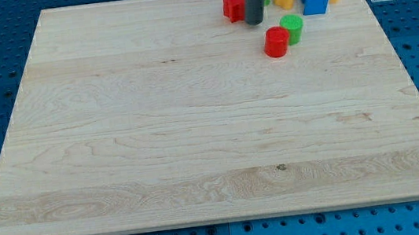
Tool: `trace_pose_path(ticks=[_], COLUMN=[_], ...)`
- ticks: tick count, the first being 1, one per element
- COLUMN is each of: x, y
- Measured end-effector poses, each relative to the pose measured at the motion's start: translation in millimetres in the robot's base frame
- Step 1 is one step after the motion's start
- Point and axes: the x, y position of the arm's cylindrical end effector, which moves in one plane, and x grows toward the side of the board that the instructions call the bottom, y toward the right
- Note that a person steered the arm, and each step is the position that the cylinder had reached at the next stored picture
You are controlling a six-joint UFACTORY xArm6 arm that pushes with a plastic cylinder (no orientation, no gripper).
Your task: Move the red star to the top center
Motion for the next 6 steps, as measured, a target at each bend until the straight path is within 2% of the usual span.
trace_pose_path(ticks=[1,3,6], x=[-9,-22,-24], y=[1,-54,-61])
